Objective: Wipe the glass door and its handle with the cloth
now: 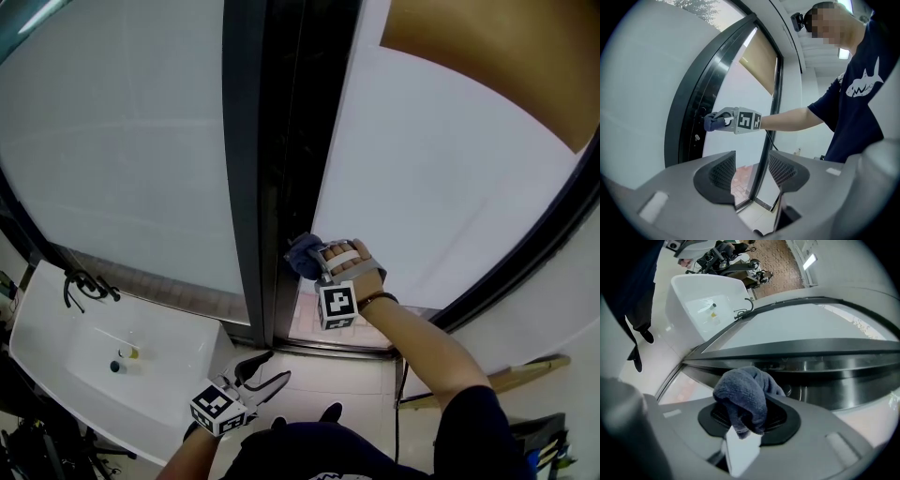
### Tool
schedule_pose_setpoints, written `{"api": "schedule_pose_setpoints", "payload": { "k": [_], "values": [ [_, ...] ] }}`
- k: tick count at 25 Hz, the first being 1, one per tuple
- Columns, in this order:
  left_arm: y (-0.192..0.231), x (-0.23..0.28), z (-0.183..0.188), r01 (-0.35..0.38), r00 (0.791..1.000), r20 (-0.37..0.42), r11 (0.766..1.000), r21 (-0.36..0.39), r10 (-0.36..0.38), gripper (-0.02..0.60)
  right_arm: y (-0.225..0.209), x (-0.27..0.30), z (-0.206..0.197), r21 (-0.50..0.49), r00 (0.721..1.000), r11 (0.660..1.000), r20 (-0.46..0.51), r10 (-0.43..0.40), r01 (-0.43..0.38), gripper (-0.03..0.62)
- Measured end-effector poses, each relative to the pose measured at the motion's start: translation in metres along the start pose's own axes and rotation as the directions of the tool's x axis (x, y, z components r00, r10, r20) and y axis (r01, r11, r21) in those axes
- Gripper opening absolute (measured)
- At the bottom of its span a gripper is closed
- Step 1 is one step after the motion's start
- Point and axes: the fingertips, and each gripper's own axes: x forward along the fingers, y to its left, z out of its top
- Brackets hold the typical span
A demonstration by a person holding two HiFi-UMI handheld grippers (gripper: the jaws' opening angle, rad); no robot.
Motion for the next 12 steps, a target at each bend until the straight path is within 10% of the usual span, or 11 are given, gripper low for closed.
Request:
{"api": "schedule_pose_setpoints", "payload": {
  "k": [12],
  "values": [
    [-0.010, 0.017, 0.005, 0.065, 0.998, -0.011, 0.998, 0.020, -0.065, 0.213, 0.028, -0.026, -0.059, 0.138, 0.995, 0.990, -0.090, 0.047, -0.034, 0.130]
  ]
}}
